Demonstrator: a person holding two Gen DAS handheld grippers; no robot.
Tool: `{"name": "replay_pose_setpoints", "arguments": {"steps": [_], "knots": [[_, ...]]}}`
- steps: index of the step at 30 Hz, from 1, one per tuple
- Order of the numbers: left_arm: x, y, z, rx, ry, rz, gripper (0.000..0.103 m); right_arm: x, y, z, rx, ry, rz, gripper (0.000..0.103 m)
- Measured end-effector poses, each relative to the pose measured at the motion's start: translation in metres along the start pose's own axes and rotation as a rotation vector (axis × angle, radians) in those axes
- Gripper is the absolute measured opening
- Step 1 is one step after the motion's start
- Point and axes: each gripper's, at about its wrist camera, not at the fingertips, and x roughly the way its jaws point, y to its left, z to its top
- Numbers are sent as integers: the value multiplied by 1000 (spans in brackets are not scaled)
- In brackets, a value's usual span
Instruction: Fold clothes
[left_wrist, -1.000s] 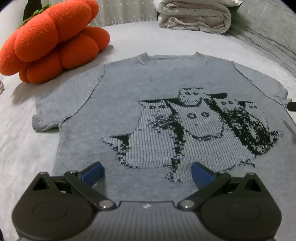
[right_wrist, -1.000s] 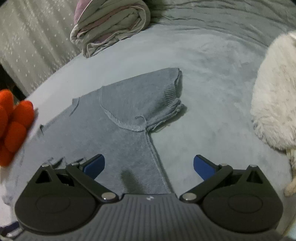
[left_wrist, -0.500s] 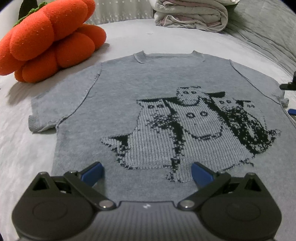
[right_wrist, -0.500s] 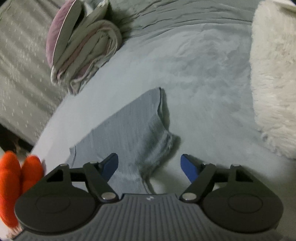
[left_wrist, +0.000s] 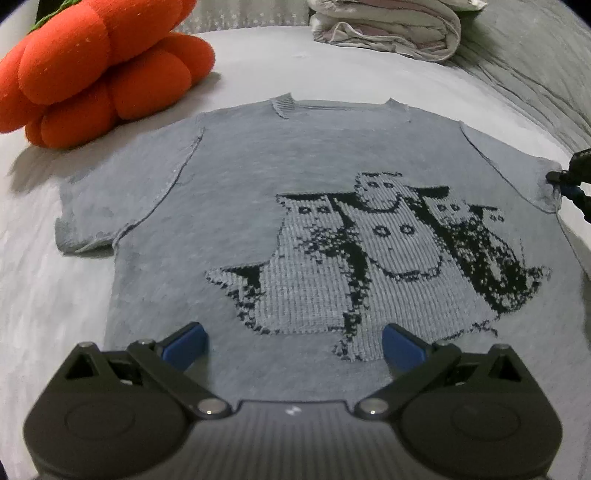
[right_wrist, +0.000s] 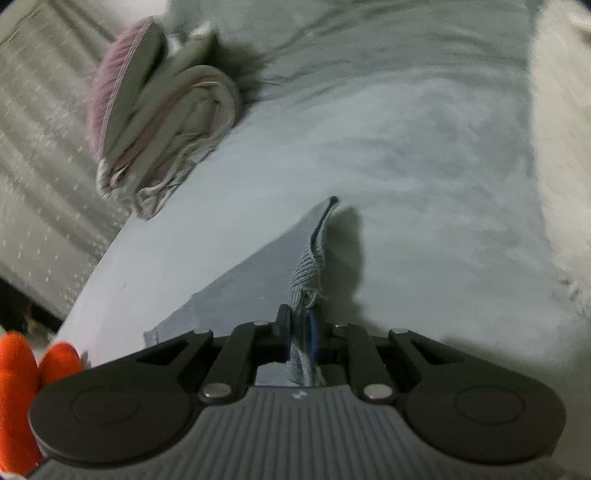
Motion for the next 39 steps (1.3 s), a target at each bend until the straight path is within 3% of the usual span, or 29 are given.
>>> {"name": "replay_pose_setpoints", "arguments": {"steps": [7,18,24,26,27,34,39], "knots": [[-12,6,1,-44,-44,-4,102,-7,58,-27,-253,-36,59,12],[-21,4,5,-7,-109,49,102,5,120,-120,-730,47,140,12],[-22,3,4,1,-109,55,102,14,116,-127,-739,115,142,22],[-22,3,4,-3,-106,54,102,12,113,-119,-706,128,178,51],[-22,4,4,-5,-104,54,102,10,112,-116,-693,123,188,55],[-20,4,3,-13,-93,44,102,18,115,-105,-651,107,159,56],[-18,3,3,-1,-90,48,102,32,113,-90,-503,106,184,56]]}}
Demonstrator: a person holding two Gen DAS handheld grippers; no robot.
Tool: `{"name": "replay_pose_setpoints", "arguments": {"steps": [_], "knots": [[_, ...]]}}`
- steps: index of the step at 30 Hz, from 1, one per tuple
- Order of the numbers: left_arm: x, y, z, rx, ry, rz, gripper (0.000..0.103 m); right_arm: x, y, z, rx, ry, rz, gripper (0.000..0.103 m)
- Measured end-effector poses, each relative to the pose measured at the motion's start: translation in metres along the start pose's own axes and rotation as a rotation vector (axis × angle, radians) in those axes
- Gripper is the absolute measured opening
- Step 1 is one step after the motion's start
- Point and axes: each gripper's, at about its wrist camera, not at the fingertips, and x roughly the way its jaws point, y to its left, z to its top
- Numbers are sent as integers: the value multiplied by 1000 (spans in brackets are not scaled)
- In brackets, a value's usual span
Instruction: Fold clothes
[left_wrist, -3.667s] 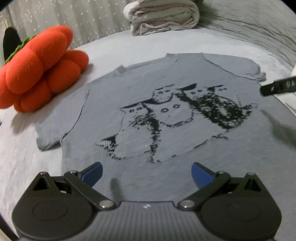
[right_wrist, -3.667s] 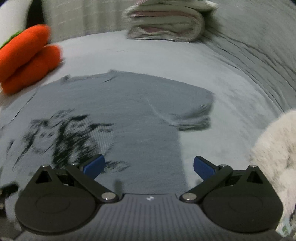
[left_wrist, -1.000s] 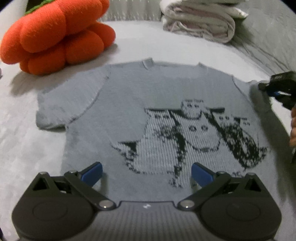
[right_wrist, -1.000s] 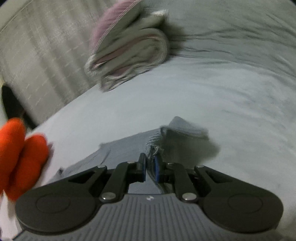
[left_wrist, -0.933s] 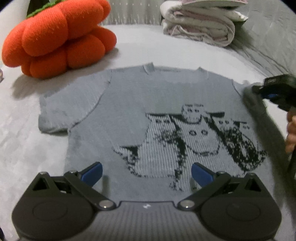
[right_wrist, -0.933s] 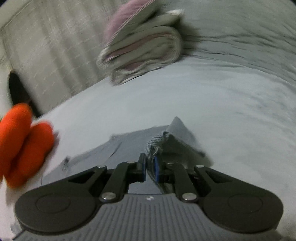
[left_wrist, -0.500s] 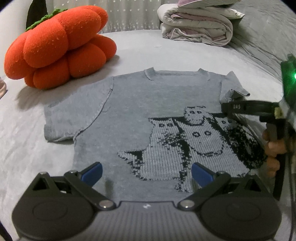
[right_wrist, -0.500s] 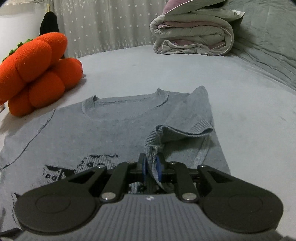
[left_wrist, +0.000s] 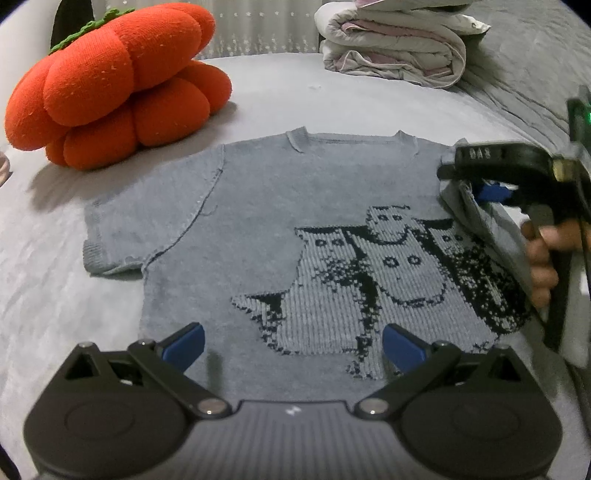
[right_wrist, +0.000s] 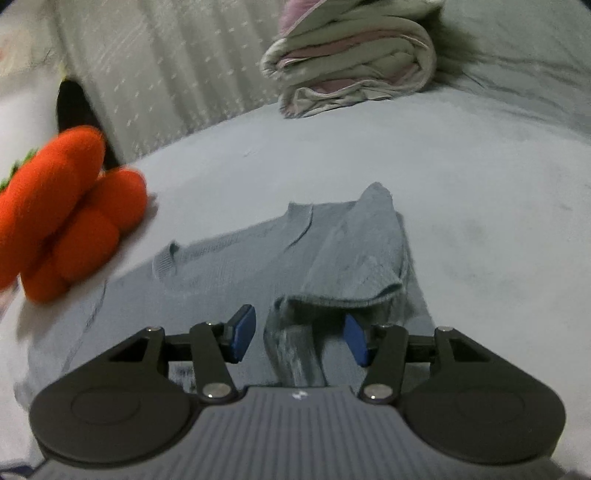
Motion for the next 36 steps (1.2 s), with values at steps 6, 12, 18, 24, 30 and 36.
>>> {"name": "replay_pose_setpoints", "arguments": {"steps": [6,12,18,24,30,36], "knots": [[3,1,0,9,6,5,102,13,16,7,-58,-54,34,56],[7,5,0,-4,22,6,102,10,42,1,-148,-28,178,56],[12,1,-2,-6,44,-11,102,-23,30,-2,-158,-21,192,58],[14,-8,-6,14,56,-35,102,-58,-8,-12,-103,-1,132,58],[14,-17,-10,37,62,-47,102,-91,-35,-29,-57,21,100,58],[8,-19,-12,-8,60,-93,102,-123,-47,-49,-37,55,98,58]]}}
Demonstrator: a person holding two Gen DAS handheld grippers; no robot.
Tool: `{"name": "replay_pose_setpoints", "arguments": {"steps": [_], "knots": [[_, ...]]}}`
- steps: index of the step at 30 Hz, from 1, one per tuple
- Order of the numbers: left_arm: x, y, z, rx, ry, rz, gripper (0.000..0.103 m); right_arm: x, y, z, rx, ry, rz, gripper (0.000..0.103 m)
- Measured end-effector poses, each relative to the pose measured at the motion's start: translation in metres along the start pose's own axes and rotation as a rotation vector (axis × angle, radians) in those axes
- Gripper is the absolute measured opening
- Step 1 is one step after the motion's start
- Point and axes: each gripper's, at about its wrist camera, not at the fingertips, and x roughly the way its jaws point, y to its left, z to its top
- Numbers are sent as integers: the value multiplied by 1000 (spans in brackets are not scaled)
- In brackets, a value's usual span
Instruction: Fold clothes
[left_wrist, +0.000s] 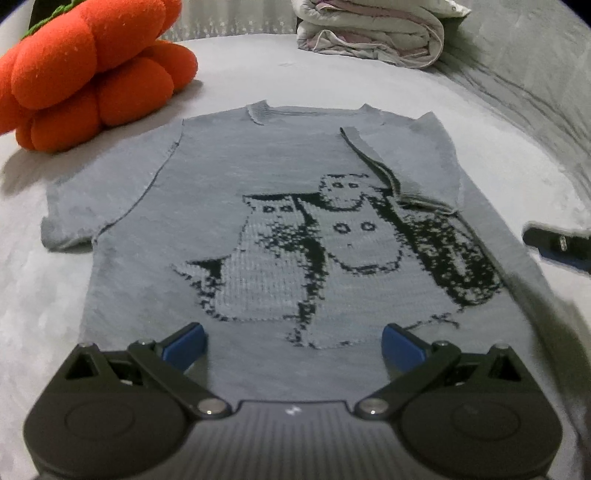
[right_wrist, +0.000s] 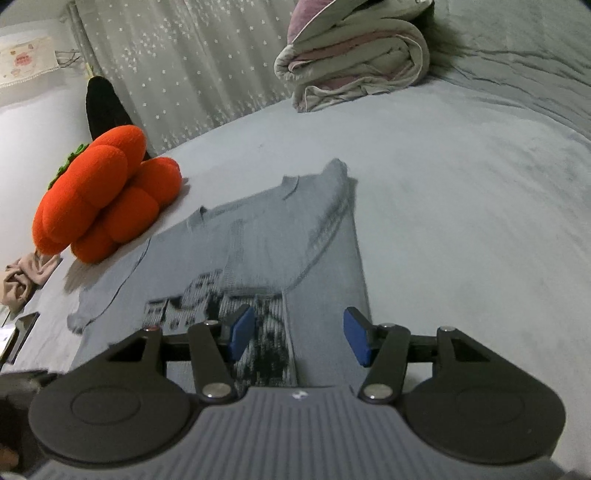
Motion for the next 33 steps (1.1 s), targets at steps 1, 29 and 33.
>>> {"name": "replay_pose_setpoints", "arguments": {"steps": [1,29,33], "knots": [[-1,-1,0,-10,-2,-11,102,-5,0,-4,0,9,4,58],[0,-52,-15,-191,35,-463,53,-126,33,-143,-551,47,-225,27],[20,-65,-10,-255,47,-510,43,-129,32,-152,-630,34,-231,23]]}}
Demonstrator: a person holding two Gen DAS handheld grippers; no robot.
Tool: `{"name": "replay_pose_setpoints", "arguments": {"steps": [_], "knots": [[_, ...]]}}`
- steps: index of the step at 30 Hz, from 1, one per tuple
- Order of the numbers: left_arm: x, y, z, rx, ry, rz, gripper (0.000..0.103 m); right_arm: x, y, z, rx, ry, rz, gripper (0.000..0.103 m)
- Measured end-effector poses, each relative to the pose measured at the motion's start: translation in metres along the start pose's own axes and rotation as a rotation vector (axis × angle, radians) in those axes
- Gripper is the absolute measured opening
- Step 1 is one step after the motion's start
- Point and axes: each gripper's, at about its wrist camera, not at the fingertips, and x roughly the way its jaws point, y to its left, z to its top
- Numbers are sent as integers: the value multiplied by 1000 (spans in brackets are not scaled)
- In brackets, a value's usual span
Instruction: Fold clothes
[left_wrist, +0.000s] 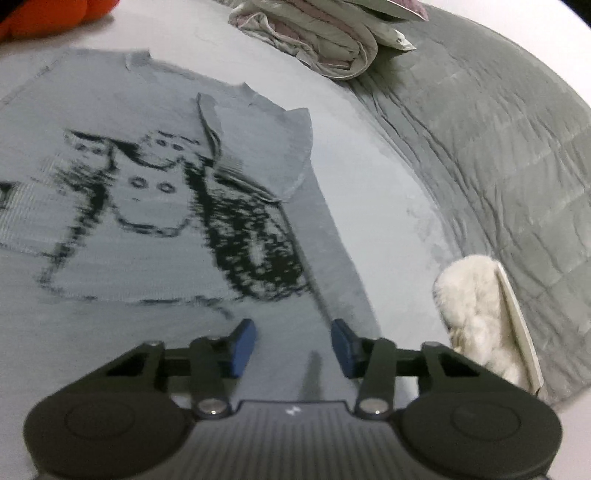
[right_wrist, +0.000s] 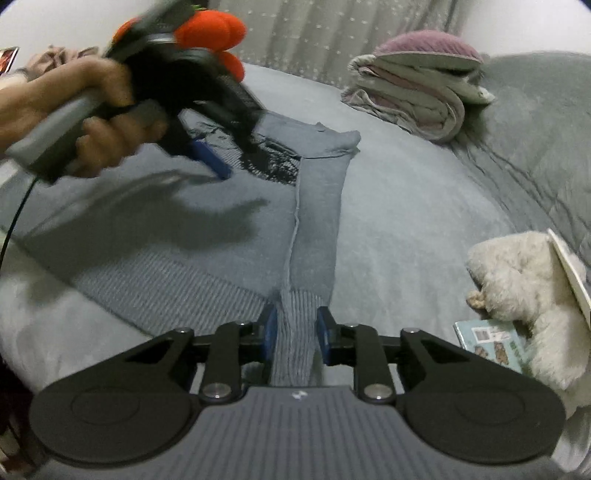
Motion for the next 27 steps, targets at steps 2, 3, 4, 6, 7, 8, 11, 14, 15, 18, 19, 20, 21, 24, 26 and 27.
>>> {"name": "replay_pose_setpoints", "arguments": {"steps": [2,3,4,6,7,8,11,14,15,18,19,20,21,24,26,27], "knots": [[12,-2,3,-31,0,-14,43,-3,1,-4,-30,-22,2,23],[17,-5,3,-39,-1,-20,43,-5,2,-5,-47,-36,4,23],[22,-8,4,-45,-4,-23,43,-6,2,-5,-59,-47,6,22],[31,-14,5,-53,-10,-21,43,-5,1,-6,-67,-51,21,22],[34,-16,4,-56,-16,-17,43,-4,1,-6,-71,-52,28,19],[34,-18,3,-58,-25,-15,43,-2,1,-7,-78,-46,35,16],[37,-19,0,-70,-58,-5,29,5,4,-9,-118,-18,29,8],[40,-20,-7,-92,-82,18,9,9,1,-8,-110,4,27,5],[40,-21,-8,-92,-88,23,4,7,-1,-7,-93,-4,37,4],[32,-24,-10,-82,-116,36,3,-2,-10,-1,-31,-33,73,4],[28,-26,-9,-71,-128,39,3,-5,-12,2,-7,-45,88,4],[23,-29,-7,-57,-141,42,3,-9,-15,5,17,-56,103,4],[19,-30,-5,-44,-152,45,2,-12,-17,8,40,-66,122,4],[5,-33,1,-6,-181,58,2,-21,-17,17,91,-83,177,4],[0,-32,5,19,-183,80,2,-25,-15,25,113,-86,211,4],[0,-31,5,31,-179,97,3,-24,-15,29,117,-83,223,4]]}}
